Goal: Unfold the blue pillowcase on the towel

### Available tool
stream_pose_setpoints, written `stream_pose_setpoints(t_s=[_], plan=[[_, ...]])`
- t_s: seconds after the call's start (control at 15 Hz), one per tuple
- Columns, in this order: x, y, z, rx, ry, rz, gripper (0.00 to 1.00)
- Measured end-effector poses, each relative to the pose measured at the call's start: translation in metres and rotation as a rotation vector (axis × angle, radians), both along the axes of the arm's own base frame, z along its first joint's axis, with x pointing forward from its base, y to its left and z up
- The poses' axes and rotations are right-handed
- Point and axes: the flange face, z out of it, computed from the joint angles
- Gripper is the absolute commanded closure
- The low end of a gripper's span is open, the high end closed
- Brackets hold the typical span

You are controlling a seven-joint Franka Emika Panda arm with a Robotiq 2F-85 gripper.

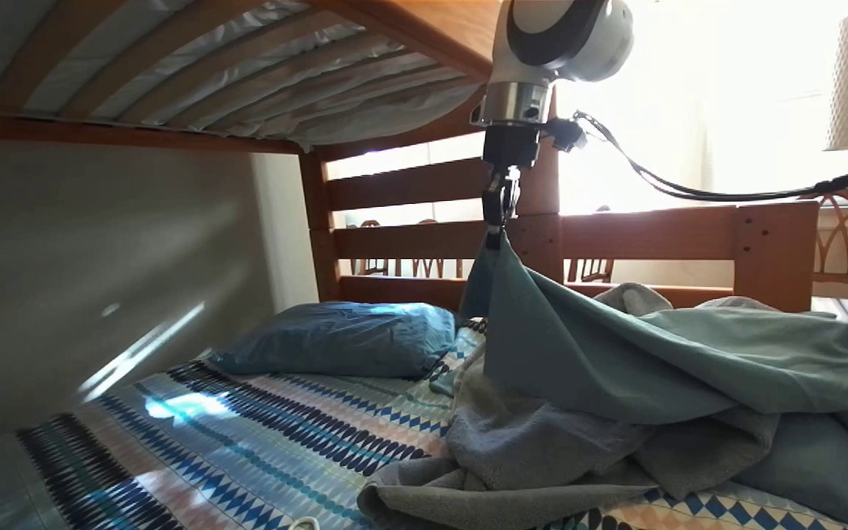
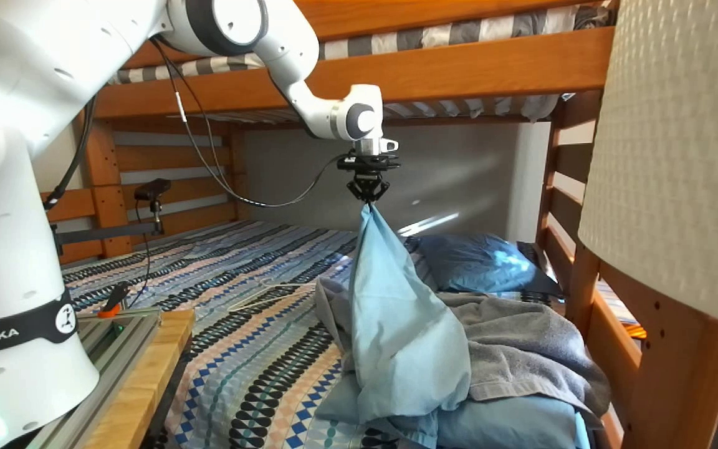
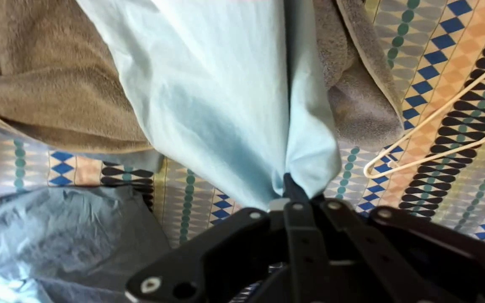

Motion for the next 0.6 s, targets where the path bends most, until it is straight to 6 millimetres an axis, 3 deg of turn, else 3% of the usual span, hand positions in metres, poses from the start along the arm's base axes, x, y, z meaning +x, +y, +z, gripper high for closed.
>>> stream_pose_setpoints(t_s=[0.33, 0.6], plan=[[0.002, 0.009, -0.007, -0.013, -0.009, 0.158, 0.38], [0.014, -0.012, -0.026, -0.053, 0.027, 0.167, 0.09]])
